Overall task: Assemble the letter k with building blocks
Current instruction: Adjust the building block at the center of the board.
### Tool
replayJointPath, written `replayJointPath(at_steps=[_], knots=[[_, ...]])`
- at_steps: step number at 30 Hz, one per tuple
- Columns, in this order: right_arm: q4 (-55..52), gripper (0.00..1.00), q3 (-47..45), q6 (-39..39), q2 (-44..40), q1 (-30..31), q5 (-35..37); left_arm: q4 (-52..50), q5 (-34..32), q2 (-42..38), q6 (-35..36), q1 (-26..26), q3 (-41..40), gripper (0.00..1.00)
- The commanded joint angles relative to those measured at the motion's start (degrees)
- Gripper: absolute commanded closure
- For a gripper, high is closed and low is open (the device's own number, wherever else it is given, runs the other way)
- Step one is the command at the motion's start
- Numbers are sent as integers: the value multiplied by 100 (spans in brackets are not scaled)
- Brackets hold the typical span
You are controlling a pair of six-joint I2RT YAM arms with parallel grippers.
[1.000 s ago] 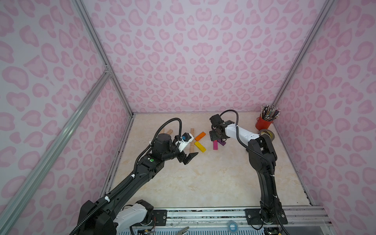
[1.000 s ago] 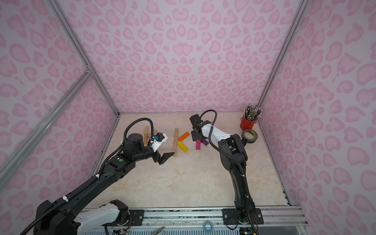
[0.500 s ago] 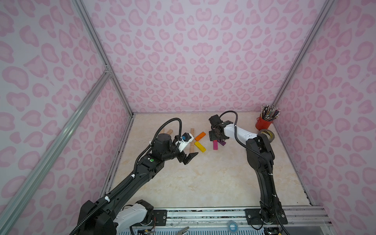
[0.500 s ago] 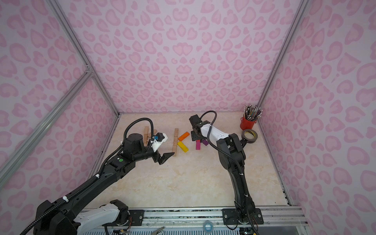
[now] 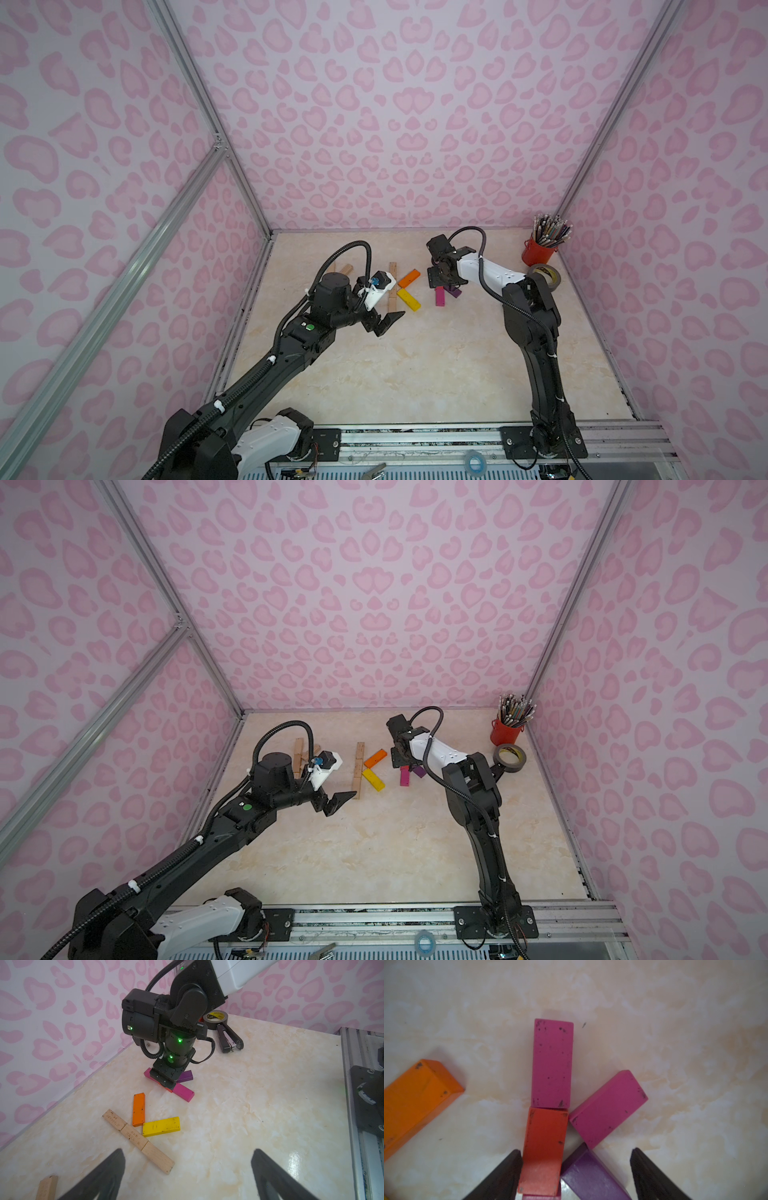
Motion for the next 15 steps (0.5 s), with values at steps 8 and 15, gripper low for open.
replayJointPath(at_steps=[8,15], knots=[[-49,18,-31,57,95,-5,130,72,10,11,-15,5,48,3],[-55,20,-43,76,61,-5,162,75,15,14,-15,7,58,3]])
